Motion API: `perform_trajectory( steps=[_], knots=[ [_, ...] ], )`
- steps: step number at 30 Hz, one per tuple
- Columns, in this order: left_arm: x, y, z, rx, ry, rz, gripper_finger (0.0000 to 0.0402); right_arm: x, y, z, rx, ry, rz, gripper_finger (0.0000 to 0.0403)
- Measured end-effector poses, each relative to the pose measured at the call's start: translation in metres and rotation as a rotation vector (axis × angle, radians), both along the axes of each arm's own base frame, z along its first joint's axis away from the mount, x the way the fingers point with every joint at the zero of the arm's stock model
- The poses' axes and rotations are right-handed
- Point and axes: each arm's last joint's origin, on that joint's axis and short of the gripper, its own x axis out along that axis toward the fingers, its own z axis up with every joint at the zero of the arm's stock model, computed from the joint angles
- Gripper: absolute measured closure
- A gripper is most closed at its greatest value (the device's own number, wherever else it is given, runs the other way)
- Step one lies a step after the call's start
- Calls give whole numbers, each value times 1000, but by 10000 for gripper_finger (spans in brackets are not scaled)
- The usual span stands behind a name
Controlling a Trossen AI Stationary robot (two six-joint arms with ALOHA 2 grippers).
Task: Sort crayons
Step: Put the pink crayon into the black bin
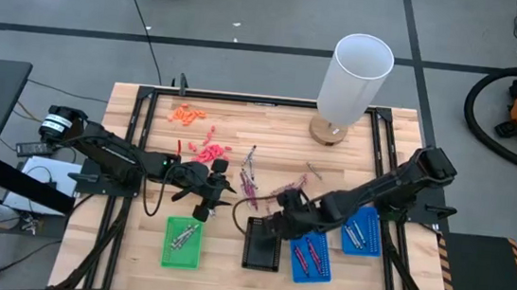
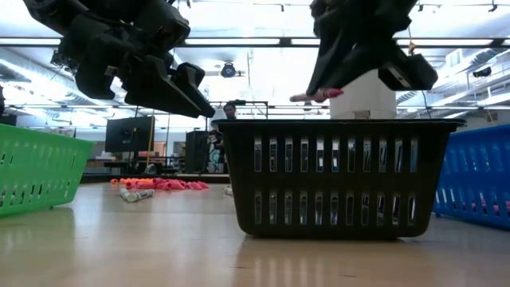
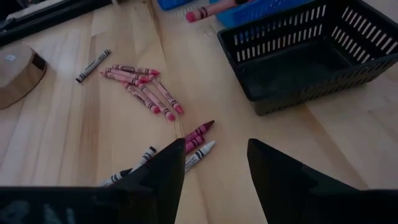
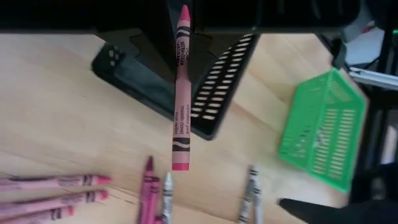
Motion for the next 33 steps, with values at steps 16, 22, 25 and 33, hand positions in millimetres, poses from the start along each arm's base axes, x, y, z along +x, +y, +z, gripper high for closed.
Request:
perform_trajectory(
  steps=[16, 22, 25, 33],
  knots=[
    [2, 1, 4, 42, -47, -3, 217, 20, 35, -41, -38, -69, 120, 364],
    [3, 3, 4, 43, -58, 8, 217, 22, 39, -56, 10, -26, 133, 364],
    [3, 3, 4, 43, -57, 9, 217, 20, 40, -57, 18, -11, 127, 364],
    [3, 3, 5, 43, -60, 11, 217, 20, 41, -55, 23, -13, 149, 349]
  ],
)
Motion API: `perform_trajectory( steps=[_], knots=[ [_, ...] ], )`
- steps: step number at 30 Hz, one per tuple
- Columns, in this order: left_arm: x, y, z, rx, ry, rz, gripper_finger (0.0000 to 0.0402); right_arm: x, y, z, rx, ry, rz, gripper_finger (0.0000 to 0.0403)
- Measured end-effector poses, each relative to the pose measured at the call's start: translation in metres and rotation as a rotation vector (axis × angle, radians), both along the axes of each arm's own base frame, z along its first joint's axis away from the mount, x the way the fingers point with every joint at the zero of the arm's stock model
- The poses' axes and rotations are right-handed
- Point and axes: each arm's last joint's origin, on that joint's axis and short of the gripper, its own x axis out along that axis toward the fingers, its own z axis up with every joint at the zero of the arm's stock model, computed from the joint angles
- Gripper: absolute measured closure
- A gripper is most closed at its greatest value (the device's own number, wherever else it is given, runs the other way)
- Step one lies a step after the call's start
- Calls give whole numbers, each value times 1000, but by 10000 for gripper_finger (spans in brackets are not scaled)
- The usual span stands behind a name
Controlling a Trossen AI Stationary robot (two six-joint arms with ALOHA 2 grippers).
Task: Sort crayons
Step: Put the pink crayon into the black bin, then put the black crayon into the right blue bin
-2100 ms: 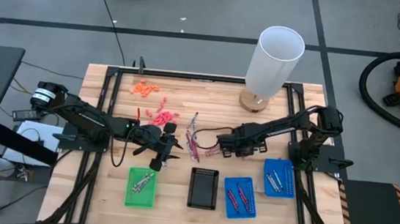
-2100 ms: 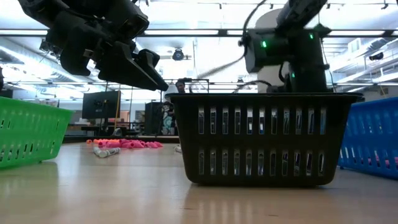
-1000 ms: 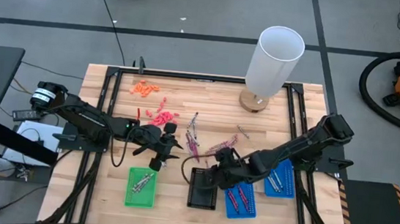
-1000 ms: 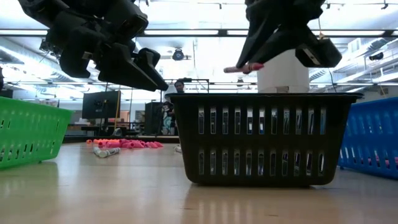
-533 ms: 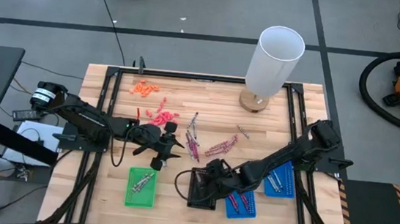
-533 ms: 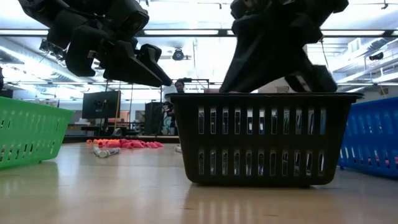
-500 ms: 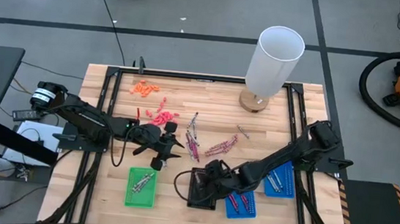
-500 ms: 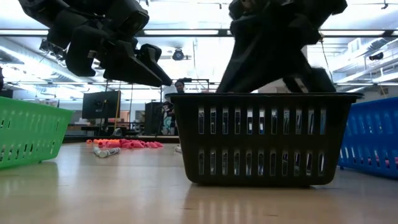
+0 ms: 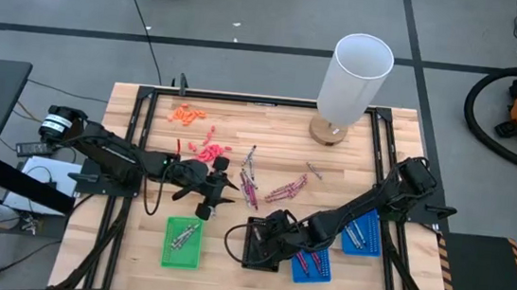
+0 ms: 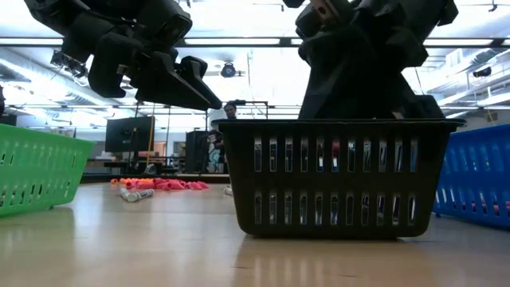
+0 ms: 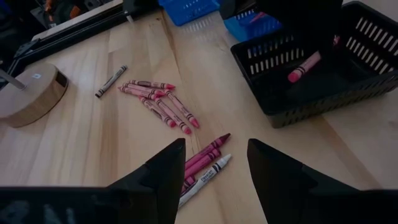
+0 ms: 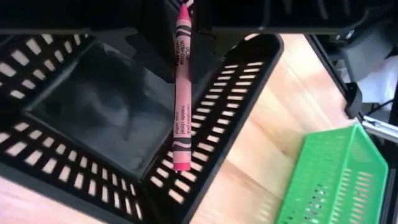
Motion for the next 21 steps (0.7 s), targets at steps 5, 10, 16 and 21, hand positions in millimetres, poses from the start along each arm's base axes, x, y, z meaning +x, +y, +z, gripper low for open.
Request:
perform_trajectory(
  steps=[5, 10, 16, 21],
  knots=[
    [0, 0, 0, 0, 4, 1, 217, -1, -1, -1, -4, 16, 2, 326],
    [0, 0, -1, 0, 10, 1, 217, -1, 0, -2, 17, 29, 25, 303],
    [-5, -2, -6, -15, -14, -3, 217, -3, -3, 11, -1, -7, 18, 289],
    [-16, -2, -20, -29, -53, -5, 217, -7, -11, 27, -111, -50, -1, 289]
  ],
)
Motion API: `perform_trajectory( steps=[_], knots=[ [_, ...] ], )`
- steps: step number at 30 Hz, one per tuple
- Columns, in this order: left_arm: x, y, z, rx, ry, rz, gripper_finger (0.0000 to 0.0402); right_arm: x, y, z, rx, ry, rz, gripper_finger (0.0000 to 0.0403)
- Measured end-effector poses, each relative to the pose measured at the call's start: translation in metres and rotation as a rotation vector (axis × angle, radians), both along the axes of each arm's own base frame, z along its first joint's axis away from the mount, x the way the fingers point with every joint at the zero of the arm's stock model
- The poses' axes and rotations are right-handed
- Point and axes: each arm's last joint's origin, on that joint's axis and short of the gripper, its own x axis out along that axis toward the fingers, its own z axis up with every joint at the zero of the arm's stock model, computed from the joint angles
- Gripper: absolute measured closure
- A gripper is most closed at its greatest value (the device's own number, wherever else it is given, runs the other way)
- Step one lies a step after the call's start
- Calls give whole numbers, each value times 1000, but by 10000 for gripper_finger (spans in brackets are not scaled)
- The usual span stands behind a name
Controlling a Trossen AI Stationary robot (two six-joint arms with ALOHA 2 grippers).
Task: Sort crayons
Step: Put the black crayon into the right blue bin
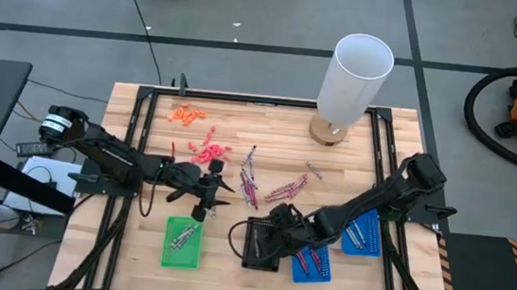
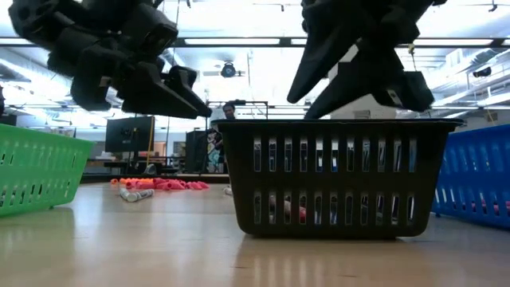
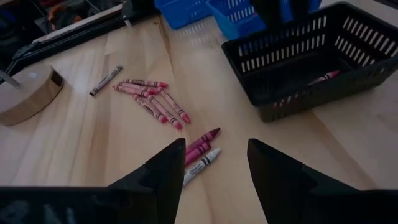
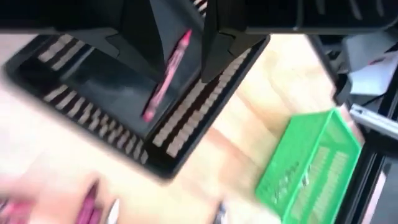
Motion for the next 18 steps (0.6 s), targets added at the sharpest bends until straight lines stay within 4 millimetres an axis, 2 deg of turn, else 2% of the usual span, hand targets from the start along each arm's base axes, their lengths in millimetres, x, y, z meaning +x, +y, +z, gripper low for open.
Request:
perform_trajectory(
  steps=[8, 18],
  knots=[
    [-9, 1, -11, -11, 27, 8, 217, 8, -29, 5, -178, 10, 7, 289],
    [-8, 10, -13, -66, 45, 76, 217, 20, -85, 2, -322, 103, -27, 289]
  ],
)
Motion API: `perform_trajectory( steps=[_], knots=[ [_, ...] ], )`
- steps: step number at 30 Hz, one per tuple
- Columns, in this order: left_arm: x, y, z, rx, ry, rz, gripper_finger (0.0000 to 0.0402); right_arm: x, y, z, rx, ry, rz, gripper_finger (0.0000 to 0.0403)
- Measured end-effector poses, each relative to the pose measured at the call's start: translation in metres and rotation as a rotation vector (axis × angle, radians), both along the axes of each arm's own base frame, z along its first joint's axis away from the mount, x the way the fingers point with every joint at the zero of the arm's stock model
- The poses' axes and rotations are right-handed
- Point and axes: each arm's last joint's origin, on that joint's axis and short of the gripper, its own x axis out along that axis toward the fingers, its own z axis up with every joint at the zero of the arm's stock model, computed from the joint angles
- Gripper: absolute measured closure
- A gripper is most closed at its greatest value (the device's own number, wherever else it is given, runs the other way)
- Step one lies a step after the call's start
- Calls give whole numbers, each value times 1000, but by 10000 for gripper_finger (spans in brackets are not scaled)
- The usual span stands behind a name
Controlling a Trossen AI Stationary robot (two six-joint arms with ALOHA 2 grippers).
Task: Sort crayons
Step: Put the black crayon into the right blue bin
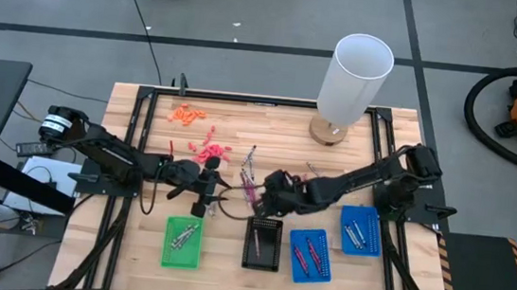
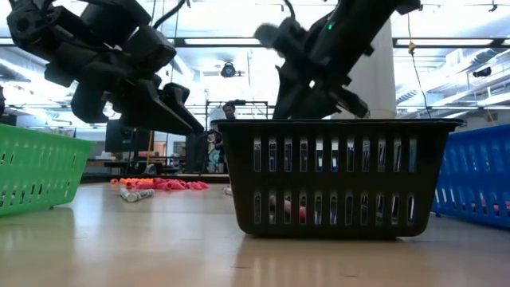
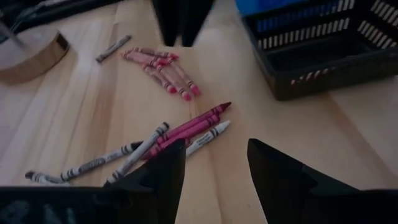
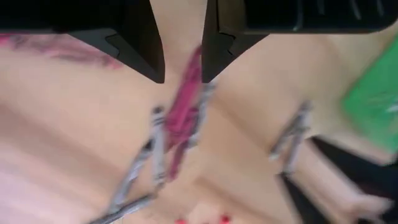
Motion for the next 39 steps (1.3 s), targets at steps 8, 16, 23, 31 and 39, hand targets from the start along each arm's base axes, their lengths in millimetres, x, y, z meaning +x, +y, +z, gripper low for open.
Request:
perform_trajectory(
  steps=[8, 16, 23, 31, 39],
  knots=[
    [0, 7, -2, -48, 19, 55, 217, -22, -33, -12, -69, 321, -53, 288],
    [0, 7, -2, -48, 19, 57, 217, -43, -64, -15, -69, 590, -104, 300],
    [0, 7, -2, -48, 23, 57, 217, -45, -92, -16, -2, 660, -69, 313],
    [-1, 7, -4, -46, 43, 54, 217, -52, -118, -18, 92, 728, -37, 313],
    [-1, 7, -4, -46, 43, 53, 217, -56, -142, -18, 149, 742, 6, 313]
  ],
)
